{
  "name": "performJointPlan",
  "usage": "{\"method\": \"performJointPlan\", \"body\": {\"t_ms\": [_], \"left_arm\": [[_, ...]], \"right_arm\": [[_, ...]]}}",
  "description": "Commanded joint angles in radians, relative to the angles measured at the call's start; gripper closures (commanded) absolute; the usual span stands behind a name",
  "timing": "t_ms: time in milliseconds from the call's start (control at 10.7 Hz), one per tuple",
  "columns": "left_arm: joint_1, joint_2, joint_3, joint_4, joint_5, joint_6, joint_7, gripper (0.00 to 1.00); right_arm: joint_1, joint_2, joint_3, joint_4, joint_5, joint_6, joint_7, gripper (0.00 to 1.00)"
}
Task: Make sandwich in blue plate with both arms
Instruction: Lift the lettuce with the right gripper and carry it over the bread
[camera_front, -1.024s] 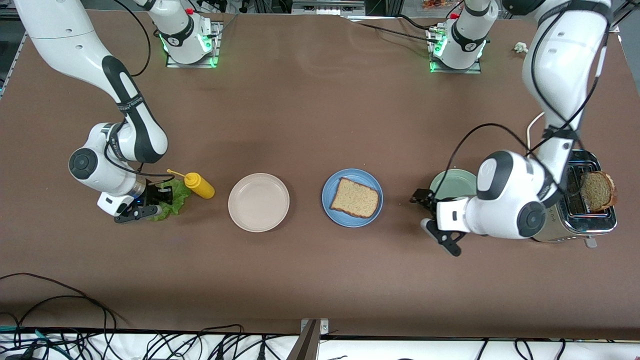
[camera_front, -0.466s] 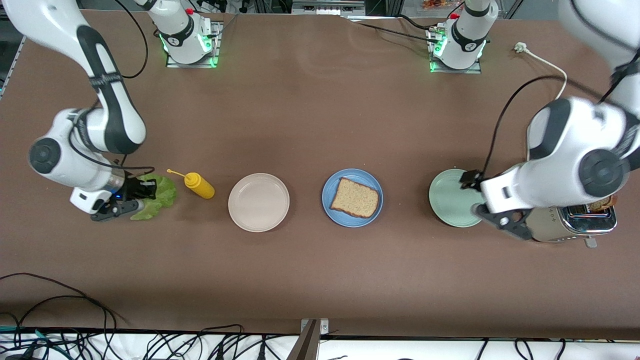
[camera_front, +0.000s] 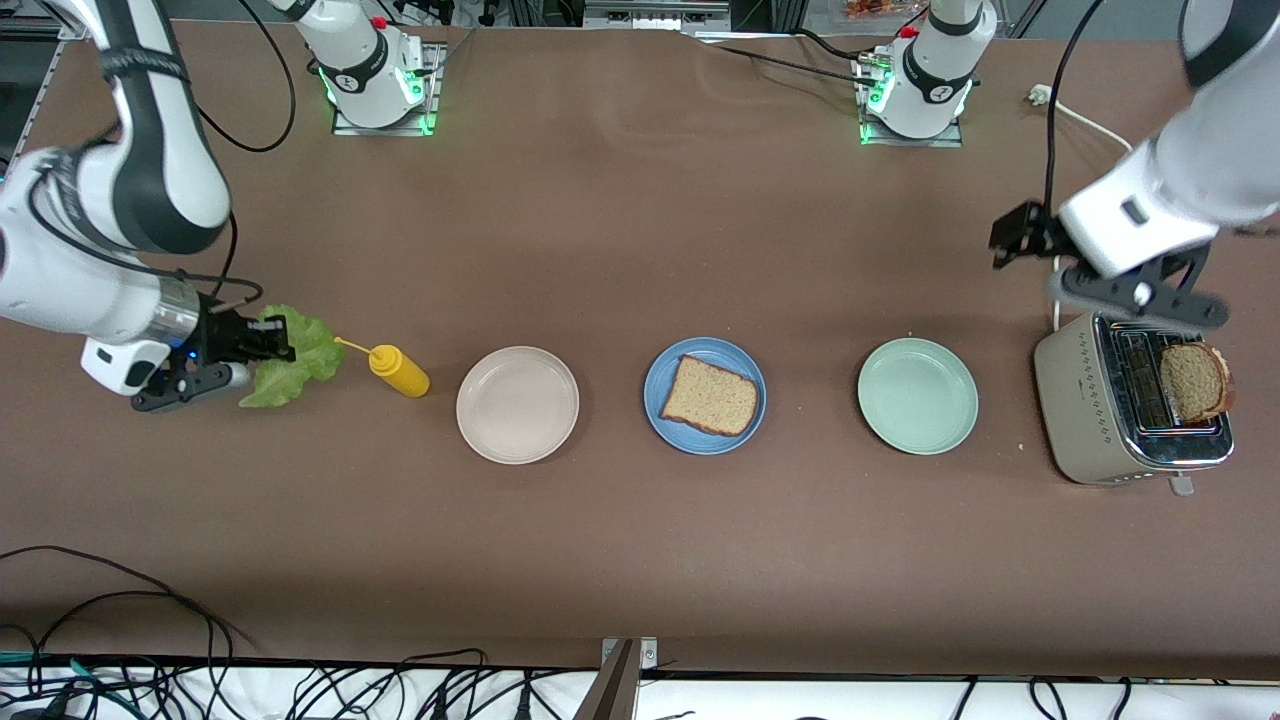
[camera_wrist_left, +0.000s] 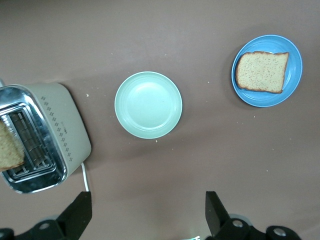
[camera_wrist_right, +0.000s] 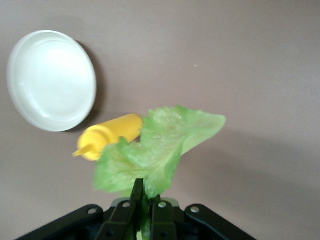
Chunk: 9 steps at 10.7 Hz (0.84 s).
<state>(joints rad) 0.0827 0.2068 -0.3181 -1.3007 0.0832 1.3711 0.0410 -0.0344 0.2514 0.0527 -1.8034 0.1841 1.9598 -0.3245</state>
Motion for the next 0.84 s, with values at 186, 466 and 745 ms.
{"method": "performJointPlan", "body": {"t_ms": [186,466,745], "left_arm": [[-0.011,-0.021,0.004,-0.028,0.026,-0.013,-0.024,0.00],[0.002,-0.006,0.011,-0.019,0.013,-0.013,-0.047,0.00],[-0.108,-0.084,0.109,-0.031,0.016,-0.004,-0.053,0.00]], "right_arm": [[0.049,0.002,0.032,0.140,0.046,-0.174,0.222,1.00],[0.193,0.058,0.032,0.205,0.043,-0.170,0.494,1.00],[0.379,0.175,0.025,0.353,0.040,-0.167,0.817,1.00]]}}
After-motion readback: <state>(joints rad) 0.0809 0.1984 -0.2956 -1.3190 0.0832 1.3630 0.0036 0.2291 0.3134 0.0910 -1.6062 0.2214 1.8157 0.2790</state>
